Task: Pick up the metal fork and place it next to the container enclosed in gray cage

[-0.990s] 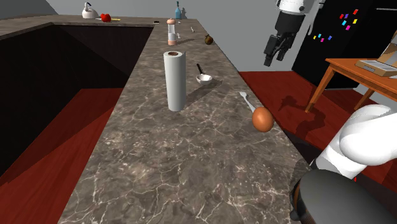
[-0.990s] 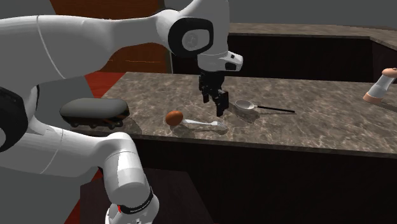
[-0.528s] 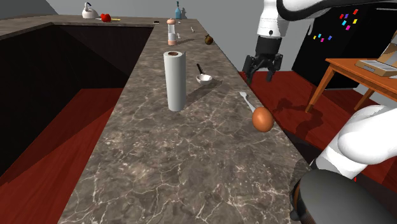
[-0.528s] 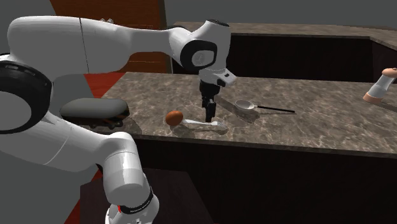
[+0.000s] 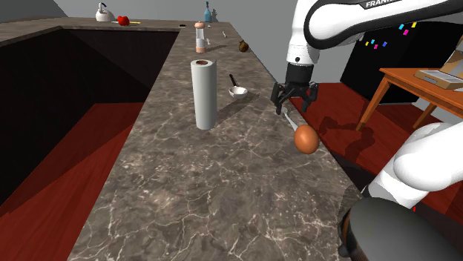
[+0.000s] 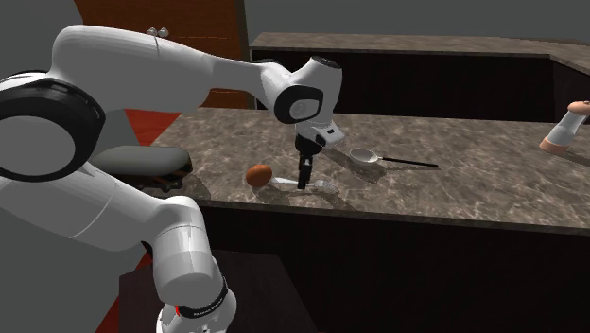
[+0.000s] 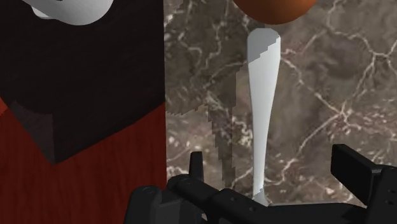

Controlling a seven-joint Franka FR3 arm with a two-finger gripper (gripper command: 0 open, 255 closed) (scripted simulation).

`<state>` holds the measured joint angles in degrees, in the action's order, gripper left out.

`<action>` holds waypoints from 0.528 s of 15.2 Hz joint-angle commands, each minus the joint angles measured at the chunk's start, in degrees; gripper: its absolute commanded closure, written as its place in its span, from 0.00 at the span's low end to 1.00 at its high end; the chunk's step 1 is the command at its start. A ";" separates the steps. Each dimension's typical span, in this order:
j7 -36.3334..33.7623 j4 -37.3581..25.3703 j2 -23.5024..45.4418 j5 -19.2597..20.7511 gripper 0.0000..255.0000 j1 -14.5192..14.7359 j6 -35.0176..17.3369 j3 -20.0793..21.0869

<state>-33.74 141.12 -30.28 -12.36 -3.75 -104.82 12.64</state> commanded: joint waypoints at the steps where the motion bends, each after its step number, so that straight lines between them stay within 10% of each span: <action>1: -0.17 1.28 0.29 -0.31 0.00 0.16 -1.61 0.37; 8: -0.13 2.36 0.46 -0.50 0.00 0.26 -2.86 0.58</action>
<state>-33.87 143.48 -29.82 -12.86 -3.49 -107.66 13.22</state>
